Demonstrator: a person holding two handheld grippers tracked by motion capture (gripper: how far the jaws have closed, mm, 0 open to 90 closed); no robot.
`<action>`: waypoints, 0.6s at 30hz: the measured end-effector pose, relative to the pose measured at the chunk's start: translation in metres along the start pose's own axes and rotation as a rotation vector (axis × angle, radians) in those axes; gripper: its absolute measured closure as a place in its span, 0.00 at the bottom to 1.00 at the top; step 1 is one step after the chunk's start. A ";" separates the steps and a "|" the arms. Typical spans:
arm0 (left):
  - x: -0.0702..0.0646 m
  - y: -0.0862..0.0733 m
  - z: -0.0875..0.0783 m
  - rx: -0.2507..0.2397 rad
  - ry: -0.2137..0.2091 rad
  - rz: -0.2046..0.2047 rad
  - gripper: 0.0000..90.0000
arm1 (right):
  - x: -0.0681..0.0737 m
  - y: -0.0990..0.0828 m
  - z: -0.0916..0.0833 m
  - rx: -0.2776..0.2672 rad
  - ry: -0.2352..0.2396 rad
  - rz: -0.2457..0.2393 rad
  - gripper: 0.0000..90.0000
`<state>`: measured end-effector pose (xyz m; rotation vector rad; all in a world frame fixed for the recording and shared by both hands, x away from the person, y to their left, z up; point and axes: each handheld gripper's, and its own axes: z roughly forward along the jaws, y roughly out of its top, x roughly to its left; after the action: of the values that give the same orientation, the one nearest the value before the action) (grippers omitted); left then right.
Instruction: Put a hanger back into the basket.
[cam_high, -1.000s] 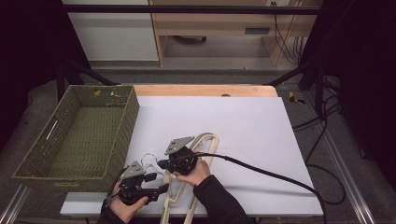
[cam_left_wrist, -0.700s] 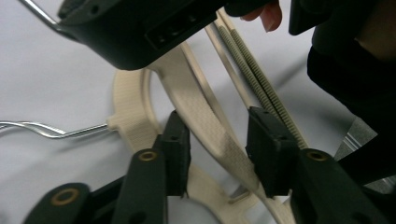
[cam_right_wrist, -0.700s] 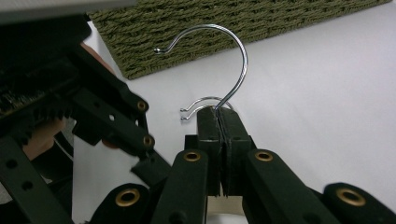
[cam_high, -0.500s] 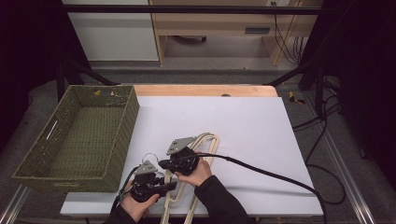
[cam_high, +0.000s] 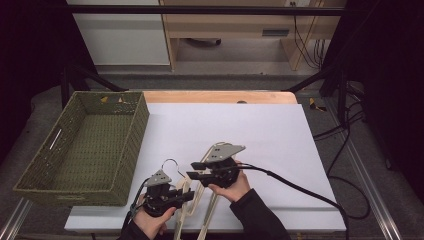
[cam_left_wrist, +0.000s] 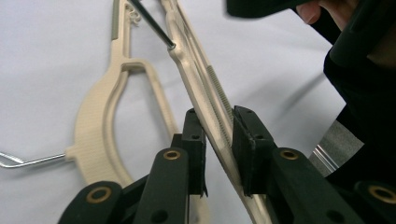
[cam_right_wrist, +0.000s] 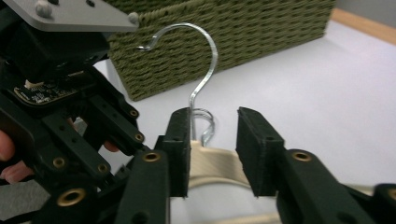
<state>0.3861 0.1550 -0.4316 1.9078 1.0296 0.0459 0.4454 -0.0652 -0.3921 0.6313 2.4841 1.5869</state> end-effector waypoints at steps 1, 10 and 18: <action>-0.004 0.002 0.000 -0.002 -0.006 -0.005 0.84 | -0.002 -0.001 -0.007 -0.013 -0.009 0.007 0.64; -0.022 0.014 -0.001 -0.004 -0.027 0.008 0.92 | -0.022 -0.026 -0.069 -0.114 -0.175 0.067 0.41; -0.039 0.026 -0.002 0.004 -0.030 0.074 0.95 | -0.039 -0.049 -0.111 -0.196 -0.254 0.142 0.29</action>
<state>0.3767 0.1250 -0.3965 1.9441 0.9388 0.0575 0.4307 -0.1919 -0.3908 0.9312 2.1142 1.6542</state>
